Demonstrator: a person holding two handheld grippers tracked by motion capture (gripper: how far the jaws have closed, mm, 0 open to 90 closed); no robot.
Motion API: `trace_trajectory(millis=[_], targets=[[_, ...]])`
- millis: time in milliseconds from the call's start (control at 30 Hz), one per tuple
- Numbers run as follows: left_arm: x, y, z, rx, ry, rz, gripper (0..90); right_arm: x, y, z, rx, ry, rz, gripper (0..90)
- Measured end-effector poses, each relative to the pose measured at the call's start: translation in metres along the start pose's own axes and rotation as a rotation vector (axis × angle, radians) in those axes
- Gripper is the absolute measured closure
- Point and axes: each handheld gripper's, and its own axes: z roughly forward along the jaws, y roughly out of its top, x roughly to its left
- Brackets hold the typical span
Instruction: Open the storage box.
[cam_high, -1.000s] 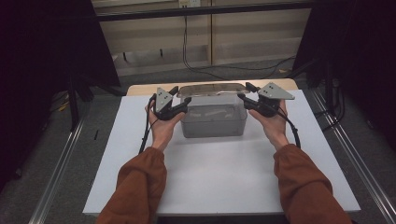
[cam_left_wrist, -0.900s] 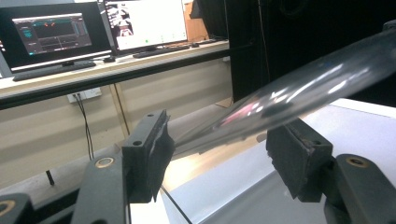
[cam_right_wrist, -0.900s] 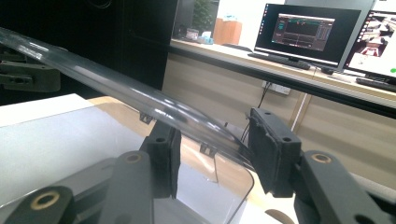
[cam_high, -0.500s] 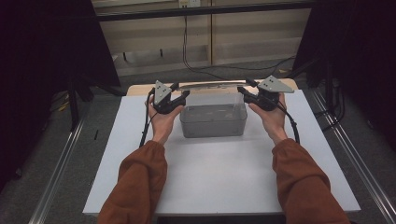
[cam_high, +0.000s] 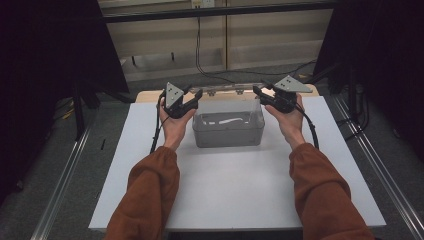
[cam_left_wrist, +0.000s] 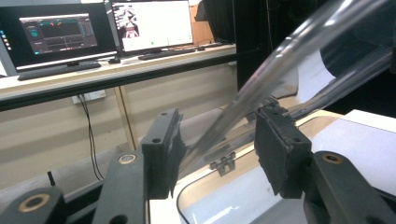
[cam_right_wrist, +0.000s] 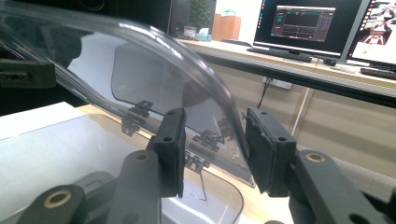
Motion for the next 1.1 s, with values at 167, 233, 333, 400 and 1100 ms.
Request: trace_trajectory(millis=[167,233,333,400,1100], targets=[[0.002,0.001,0.003,0.009,0.01,0.018,51.4,-0.002,0.001,0.003,0.003,-0.003,0.008,58.9],[0.004,0.002,0.005,0.005,0.009,0.004,51.5,-0.003,0.002,0.004,0.001,-0.004,0.008,59.0],[0.006,0.002,0.006,0.008,0.002,0.002,54.8,-0.004,0.004,0.006,0.001,-0.004,0.009,59.2],[0.007,0.002,0.008,0.008,0.013,-0.004,55.3,-0.005,0.004,0.008,-0.004,-0.006,0.017,59.2],[0.013,0.002,0.019,0.01,0.024,0.004,66.1,-0.026,-0.01,0.028,0.038,-0.032,0.03,57.6]])
